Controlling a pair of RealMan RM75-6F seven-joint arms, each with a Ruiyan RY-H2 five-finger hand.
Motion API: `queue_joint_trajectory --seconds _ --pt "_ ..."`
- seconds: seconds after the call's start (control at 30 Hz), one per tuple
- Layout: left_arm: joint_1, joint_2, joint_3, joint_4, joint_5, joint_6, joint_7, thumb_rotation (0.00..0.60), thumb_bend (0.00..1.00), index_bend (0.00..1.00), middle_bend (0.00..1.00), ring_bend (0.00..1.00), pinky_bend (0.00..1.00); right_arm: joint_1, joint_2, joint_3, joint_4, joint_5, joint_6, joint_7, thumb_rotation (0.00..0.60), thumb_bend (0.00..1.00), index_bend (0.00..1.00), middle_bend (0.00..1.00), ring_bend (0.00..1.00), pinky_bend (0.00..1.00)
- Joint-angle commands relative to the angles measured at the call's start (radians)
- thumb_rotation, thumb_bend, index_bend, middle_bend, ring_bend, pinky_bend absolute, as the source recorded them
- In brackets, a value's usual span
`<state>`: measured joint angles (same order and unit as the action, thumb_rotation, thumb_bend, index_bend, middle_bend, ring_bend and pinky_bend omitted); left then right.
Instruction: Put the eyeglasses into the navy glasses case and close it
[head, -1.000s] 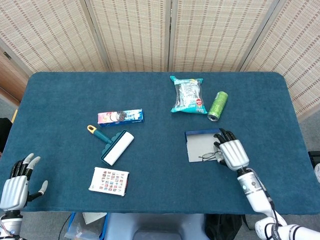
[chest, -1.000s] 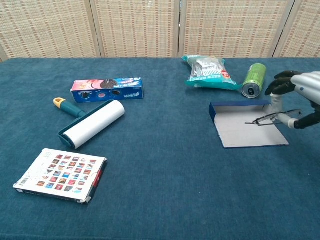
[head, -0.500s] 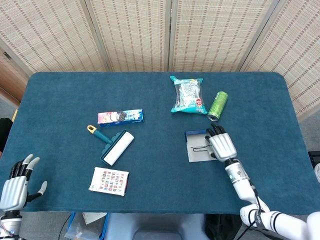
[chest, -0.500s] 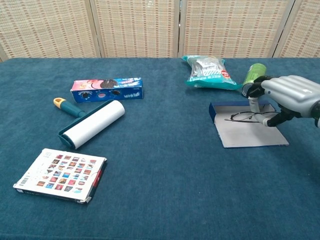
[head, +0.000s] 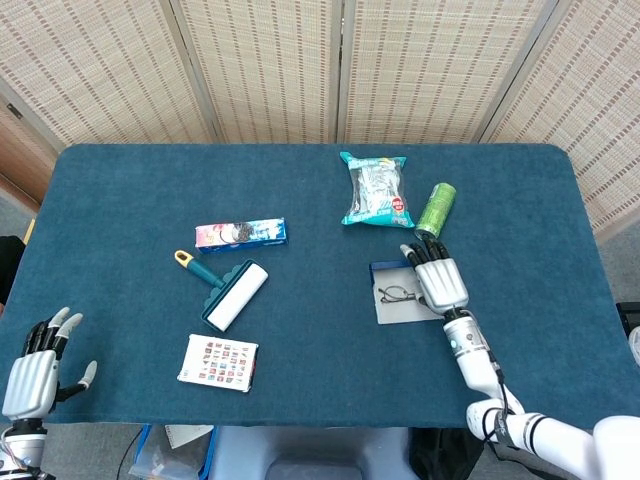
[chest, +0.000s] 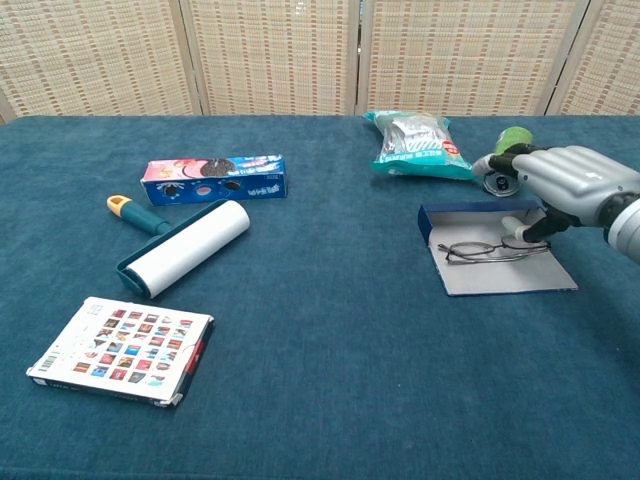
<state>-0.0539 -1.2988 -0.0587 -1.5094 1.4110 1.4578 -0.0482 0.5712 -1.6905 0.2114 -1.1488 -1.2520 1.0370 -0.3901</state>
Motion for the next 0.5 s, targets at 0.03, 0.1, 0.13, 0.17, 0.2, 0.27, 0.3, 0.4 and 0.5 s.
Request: queue_joint_trajectory --seconds 0.03,0.1,0.13,0.17,0.2,0.27,0.3,0.4,0.5 --pt "0.002 0.002 -0.001 0.000 -0.002 0.003 -0.002 0.600 0.33 0.13 0.05 0.06 0.00 -0.001 0.005 -0.003 -0.010 -0.004 0.008 0.007 0.600 0.37 0.00 0.08 0.00 0.06" --pt "0.004 0.004 -0.001 0.000 -0.003 0.004 -0.004 0.600 0.33 0.13 0.05 0.06 0.00 -0.006 0.018 -0.009 -0.029 -0.006 0.013 0.011 0.600 0.35 0.00 0.06 0.00 0.06" --pt "0.005 0.005 0.000 0.000 -0.004 0.005 -0.005 0.600 0.33 0.13 0.05 0.06 0.00 -0.011 0.028 -0.012 -0.045 -0.010 0.020 0.015 0.600 0.34 0.00 0.06 0.00 0.05" --pt "0.006 0.006 0.000 0.000 -0.004 0.005 -0.005 0.600 0.33 0.13 0.05 0.06 0.00 -0.014 0.037 -0.016 -0.059 -0.014 0.023 0.019 0.600 0.32 0.00 0.05 0.00 0.05" --pt "0.006 0.006 0.001 0.000 -0.004 0.004 -0.006 0.600 0.33 0.13 0.05 0.06 0.00 -0.018 0.046 -0.021 -0.072 -0.017 0.026 0.023 0.600 0.29 0.00 0.05 0.00 0.05" --pt "0.007 0.006 0.002 0.001 -0.003 0.004 -0.005 0.600 0.33 0.13 0.05 0.06 0.00 -0.023 0.063 -0.030 -0.097 -0.022 0.030 0.024 0.600 0.25 0.00 0.03 0.00 0.04" --pt "0.006 0.006 0.002 0.001 -0.002 0.004 -0.005 0.600 0.33 0.13 0.05 0.06 0.00 -0.023 0.069 -0.035 -0.104 -0.022 0.027 0.019 0.600 0.23 0.00 0.03 0.00 0.04" --pt "0.006 0.004 0.003 0.000 0.002 0.005 -0.006 0.600 0.33 0.13 0.05 0.06 0.00 -0.015 0.069 -0.038 -0.104 -0.007 0.007 0.000 0.600 0.20 0.00 0.01 0.00 0.03" --pt "0.009 0.004 0.004 -0.001 0.002 0.009 -0.007 0.600 0.33 0.13 0.05 0.06 0.00 -0.002 0.060 -0.035 -0.096 0.014 -0.016 -0.018 0.600 0.19 0.00 0.00 0.00 0.01"
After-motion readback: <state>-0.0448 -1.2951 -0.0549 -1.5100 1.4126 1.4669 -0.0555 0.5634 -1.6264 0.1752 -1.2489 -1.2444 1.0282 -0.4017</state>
